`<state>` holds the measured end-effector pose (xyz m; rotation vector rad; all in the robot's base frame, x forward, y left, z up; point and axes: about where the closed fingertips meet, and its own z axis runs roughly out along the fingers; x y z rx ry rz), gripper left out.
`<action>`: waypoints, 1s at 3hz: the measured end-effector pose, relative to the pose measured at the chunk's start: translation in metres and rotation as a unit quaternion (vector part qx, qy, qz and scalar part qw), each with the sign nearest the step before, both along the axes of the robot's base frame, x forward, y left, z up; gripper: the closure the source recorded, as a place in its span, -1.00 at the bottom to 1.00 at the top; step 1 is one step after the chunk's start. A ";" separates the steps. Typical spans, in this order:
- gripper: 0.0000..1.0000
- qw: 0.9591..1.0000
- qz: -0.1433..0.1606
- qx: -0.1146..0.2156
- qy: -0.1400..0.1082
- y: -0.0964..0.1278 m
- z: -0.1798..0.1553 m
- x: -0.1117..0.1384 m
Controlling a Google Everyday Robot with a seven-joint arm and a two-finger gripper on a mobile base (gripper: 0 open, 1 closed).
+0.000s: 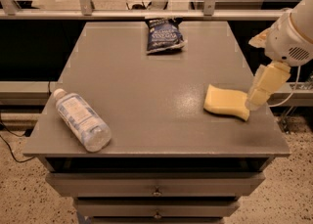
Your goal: Move sponge near blue chip bag
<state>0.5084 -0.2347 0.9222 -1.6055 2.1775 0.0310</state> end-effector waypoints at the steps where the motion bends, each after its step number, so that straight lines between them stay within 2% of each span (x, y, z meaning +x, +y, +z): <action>1: -1.00 0.999 -0.023 0.022 0.025 0.001 -0.029 0.013; 2: -1.00 0.996 -0.057 0.039 0.056 0.002 -0.056 0.016; 3: -1.00 0.993 -0.075 0.051 0.071 0.004 -0.077 0.013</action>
Offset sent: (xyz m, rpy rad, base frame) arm 0.0192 0.0010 -0.0911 0.1202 0.1923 -0.2095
